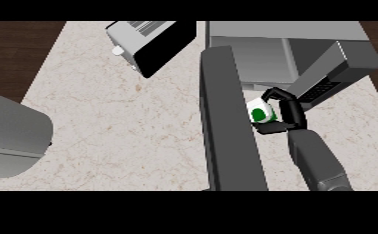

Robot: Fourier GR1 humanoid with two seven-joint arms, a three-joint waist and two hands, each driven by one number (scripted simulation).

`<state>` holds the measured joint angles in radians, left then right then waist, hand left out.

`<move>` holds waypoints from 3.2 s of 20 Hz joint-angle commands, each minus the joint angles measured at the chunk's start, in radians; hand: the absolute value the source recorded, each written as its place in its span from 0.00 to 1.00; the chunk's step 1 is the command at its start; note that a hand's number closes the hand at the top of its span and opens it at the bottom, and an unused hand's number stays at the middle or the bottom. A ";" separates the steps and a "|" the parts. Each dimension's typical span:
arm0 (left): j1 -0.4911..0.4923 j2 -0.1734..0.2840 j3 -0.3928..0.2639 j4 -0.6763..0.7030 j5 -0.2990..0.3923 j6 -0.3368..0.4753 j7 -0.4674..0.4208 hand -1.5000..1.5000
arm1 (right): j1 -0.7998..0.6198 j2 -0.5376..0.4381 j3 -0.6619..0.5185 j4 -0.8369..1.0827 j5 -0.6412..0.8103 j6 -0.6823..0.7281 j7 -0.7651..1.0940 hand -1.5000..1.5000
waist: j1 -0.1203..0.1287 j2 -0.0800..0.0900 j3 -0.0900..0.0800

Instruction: Pick up the milk, place it into the microwave and close the microwave

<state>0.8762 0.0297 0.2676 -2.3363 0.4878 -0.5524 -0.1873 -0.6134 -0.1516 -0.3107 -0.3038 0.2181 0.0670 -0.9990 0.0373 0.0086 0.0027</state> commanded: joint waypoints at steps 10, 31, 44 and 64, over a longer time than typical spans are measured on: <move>-0.095 0.035 0.021 -0.029 0.071 0.015 0.038 0.00 | -0.271 -0.098 -0.039 0.125 0.006 -0.066 0.145 1.00 | 0.039 0.022 0.002; -0.226 0.095 0.015 0.033 0.079 0.020 0.062 0.00 | -0.427 -0.196 -0.019 0.186 0.079 -0.361 0.312 1.00 | 0.121 0.072 0.005; -0.264 0.125 0.025 0.032 0.099 0.018 0.070 0.00 | -0.443 -0.252 -0.044 0.195 0.068 -0.397 0.319 1.00 | 0.165 0.095 0.009; -0.320 0.164 0.057 0.058 0.074 0.049 0.102 0.00 | -0.480 -0.247 -0.083 0.193 0.037 -0.370 0.299 0.00 | 0.183 0.099 0.013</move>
<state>0.5631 0.1919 0.3270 -2.2846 0.5664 -0.5100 -0.0948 -1.0683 -0.4336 -0.3627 -0.0997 0.2890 -0.3411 -0.6821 0.2193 0.1156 0.0134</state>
